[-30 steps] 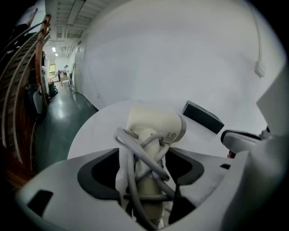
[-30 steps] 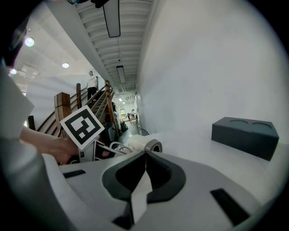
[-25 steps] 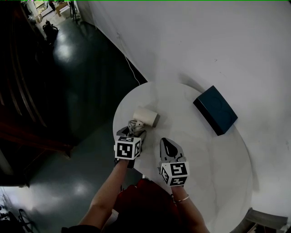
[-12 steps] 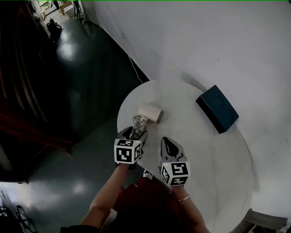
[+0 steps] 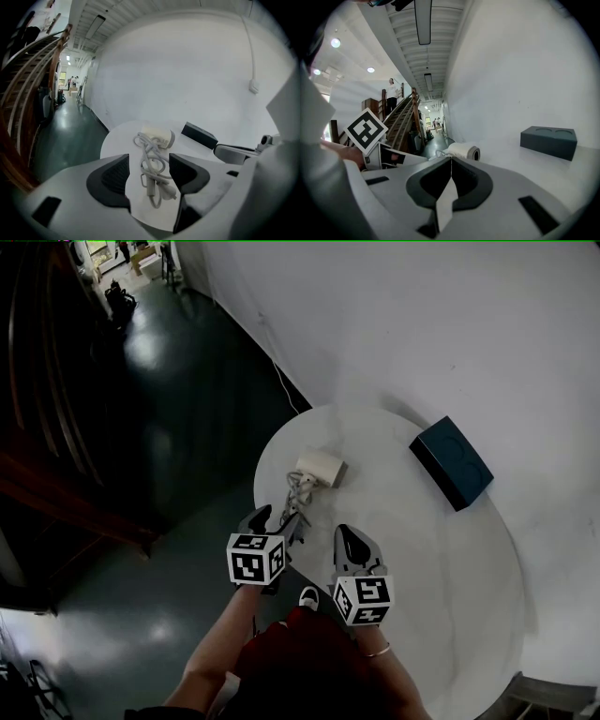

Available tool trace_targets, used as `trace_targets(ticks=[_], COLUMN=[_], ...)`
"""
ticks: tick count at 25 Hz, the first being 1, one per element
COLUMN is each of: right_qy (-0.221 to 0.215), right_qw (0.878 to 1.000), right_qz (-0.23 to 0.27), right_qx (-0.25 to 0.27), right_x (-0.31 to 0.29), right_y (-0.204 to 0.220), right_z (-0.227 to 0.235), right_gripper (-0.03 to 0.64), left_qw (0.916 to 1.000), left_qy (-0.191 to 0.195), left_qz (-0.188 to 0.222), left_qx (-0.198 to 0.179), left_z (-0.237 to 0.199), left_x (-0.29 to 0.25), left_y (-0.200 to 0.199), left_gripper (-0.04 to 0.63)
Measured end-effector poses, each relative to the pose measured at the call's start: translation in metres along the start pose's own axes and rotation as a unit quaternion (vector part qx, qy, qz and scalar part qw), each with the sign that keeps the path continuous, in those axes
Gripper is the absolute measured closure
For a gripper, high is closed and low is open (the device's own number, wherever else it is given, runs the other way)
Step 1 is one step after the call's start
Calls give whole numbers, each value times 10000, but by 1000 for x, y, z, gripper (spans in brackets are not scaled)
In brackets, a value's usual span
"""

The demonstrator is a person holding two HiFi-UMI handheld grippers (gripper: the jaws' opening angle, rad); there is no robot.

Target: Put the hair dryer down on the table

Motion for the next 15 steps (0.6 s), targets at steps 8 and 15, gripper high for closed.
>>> trace_targets(ticks=[8,15], right_qy=[-34,-21], right_qw=[9999,9998], right_qz=[77,166], right_qx=[63,110], right_x=[23,49], right_y=[5,10], right_z=[-26,-49], right_gripper=[601,601], left_qw=[9996,9990], left_qy=[-70,2], left_qz=[290,440], left_qx=[-11,-106], left_z=[-6,0], left_x=[46,84], left_y=[11,21], left_gripper=[386,434])
Point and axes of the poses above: the fingertips, and each gripper's own axes: x backward along the fingers, z to its right, y out of its underside, the point moved 10 cm from there along x, backward along the fingers, and after that the axes turned 5 degrees about y, right-handed, at the moved point
